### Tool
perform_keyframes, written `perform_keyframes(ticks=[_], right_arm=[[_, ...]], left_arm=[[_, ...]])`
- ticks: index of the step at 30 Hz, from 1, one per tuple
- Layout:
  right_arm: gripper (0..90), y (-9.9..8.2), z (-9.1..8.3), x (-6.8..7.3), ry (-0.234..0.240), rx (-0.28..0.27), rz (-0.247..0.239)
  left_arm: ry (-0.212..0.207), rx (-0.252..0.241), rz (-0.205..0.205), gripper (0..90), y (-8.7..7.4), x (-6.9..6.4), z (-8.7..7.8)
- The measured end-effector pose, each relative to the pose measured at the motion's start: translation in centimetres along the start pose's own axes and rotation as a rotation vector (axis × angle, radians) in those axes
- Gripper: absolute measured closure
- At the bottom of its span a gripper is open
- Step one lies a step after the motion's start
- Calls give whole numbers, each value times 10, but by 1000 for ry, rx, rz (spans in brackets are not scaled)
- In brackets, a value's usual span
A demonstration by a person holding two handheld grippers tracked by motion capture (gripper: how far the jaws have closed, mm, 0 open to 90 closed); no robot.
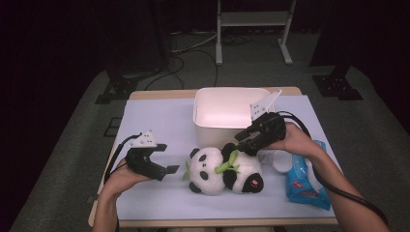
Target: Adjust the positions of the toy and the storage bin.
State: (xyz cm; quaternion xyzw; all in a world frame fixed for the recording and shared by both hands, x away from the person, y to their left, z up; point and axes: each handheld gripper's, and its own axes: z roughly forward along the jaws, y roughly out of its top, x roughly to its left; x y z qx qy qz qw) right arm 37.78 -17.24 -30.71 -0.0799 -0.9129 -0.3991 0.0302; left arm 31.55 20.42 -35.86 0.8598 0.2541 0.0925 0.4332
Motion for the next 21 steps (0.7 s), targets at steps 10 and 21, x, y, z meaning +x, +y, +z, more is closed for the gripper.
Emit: perform_keyframes(ticks=[10,21], right_arm=[[544,-12,6,7,16,-2,12],[508,-19,16,19,33,4,-1]], left_arm=[[-2,6,3,98,-1,1,1],[1,3,6,98,0,-1,-2]])
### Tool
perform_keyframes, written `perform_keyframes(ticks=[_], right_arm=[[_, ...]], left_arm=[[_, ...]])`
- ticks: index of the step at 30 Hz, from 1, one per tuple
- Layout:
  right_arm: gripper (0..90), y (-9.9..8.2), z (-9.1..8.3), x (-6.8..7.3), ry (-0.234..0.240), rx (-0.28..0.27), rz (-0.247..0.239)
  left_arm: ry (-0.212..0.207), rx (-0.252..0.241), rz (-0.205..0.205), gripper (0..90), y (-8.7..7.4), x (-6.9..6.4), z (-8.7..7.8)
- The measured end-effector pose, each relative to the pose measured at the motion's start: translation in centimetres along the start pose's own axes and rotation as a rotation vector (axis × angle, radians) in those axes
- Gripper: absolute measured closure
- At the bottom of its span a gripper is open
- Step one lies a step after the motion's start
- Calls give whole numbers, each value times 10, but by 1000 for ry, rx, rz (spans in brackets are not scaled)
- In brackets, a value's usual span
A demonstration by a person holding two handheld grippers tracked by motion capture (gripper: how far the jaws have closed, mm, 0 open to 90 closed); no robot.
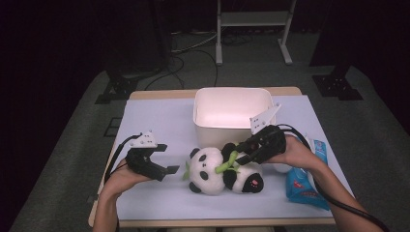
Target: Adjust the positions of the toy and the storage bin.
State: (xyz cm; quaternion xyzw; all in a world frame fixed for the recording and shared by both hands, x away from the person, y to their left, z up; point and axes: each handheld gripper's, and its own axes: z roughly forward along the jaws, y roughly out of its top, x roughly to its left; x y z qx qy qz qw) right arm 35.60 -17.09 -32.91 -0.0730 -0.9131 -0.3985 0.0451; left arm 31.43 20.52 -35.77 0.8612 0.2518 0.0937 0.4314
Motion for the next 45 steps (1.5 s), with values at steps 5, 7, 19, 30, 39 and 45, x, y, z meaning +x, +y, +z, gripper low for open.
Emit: perform_keyframes(ticks=[5,7,19,30,39,45], right_arm=[[494,-1,5,4,3,20,-10],[487,0,8,5,6,20,-15],[436,8,29,13,4,52,-60],[459,13,52,12,-34,111,-87],[585,11,56,8,-61,143,-66],[659,7,55,6,-59,139,-44]], left_arm=[[2,-3,1,98,0,-1,-2],[2,-3,1,98,0,-1,-2],[-2,0,-3,98,-1,-1,-1],[-8,-4,-4,97,0,0,-2],[-8,-2,-3,97,-2,1,-3],[-6,-4,-7,97,-2,0,-3]])
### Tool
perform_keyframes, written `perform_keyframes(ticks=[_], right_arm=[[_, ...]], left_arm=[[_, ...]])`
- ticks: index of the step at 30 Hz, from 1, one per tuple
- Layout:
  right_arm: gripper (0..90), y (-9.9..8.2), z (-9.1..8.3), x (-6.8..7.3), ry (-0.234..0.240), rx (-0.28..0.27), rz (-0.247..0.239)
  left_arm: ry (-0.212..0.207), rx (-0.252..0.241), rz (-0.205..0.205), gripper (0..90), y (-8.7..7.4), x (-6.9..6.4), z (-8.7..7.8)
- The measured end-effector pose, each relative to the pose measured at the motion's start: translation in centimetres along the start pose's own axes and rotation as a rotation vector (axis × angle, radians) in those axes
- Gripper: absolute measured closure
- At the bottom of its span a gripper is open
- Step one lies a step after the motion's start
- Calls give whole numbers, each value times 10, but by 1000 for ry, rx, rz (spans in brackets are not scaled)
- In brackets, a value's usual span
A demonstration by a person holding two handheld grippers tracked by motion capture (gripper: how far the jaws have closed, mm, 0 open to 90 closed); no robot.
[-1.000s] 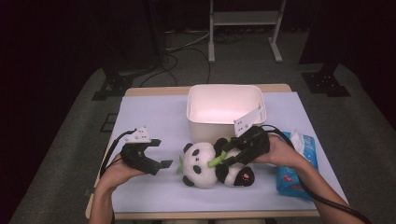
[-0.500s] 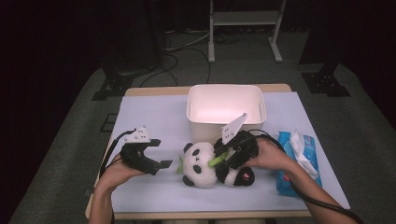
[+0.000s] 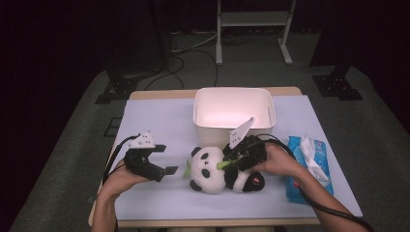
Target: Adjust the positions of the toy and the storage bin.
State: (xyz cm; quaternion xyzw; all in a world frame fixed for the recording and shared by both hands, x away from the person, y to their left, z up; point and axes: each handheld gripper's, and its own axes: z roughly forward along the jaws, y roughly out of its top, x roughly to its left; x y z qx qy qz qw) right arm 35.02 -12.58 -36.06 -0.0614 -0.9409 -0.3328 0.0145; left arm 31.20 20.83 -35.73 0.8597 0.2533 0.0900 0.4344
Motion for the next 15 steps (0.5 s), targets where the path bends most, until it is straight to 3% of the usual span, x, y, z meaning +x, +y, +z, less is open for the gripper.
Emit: perform_keyframes(ticks=[5,15], right_arm=[[708,-2,-1,-1,1,-9,9],[724,2,-9,-1,9,-29,1]], left_arm=[[1,2,-4,98,-1,0,0],[2,6,-8,98,-2,1,1]])
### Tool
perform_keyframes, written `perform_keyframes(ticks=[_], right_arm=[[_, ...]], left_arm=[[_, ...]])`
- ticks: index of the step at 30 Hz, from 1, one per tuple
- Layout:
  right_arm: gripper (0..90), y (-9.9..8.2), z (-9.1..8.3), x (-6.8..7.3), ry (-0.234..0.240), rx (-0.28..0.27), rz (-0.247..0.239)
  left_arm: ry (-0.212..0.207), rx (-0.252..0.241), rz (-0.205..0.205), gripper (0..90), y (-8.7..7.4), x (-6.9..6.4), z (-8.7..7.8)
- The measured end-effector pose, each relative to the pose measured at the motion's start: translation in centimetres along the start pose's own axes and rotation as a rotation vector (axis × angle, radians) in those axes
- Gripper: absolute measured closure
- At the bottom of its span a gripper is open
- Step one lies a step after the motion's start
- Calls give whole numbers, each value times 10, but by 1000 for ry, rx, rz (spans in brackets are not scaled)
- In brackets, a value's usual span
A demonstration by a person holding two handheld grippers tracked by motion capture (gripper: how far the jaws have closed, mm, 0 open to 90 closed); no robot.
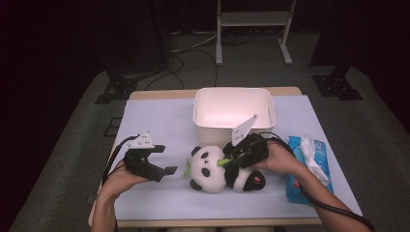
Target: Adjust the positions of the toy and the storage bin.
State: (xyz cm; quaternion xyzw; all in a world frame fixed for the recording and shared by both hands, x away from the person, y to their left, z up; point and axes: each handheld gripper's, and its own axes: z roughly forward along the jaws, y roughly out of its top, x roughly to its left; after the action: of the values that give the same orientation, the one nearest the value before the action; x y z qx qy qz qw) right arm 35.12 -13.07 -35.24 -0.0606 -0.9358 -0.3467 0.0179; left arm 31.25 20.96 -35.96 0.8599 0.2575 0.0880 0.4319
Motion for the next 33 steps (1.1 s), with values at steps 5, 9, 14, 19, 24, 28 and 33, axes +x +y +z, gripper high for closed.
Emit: perform_keyframes(ticks=[5,9,14,19,24,28,33], right_arm=[[726,1,-2,1,7,2,-5],[727,3,-6,3,21,-4,0],[728,6,-12,5,27,-4,-6],[728,8,-18,7,31,-7,-9],[728,11,-26,9,37,-24,-14],[728,14,-34,11,37,-38,-17],[728,18,-44,12,33,-53,-15]], left_arm=[[-2,1,-1,97,-1,1,1],[0,0,-3,97,-1,1,0],[-2,-3,-4,97,-1,2,0],[0,-3,-5,97,-2,2,-1],[0,-2,-6,97,-3,4,-2],[5,2,-7,97,-4,5,-2],[12,1,-13,97,-5,6,-3]])
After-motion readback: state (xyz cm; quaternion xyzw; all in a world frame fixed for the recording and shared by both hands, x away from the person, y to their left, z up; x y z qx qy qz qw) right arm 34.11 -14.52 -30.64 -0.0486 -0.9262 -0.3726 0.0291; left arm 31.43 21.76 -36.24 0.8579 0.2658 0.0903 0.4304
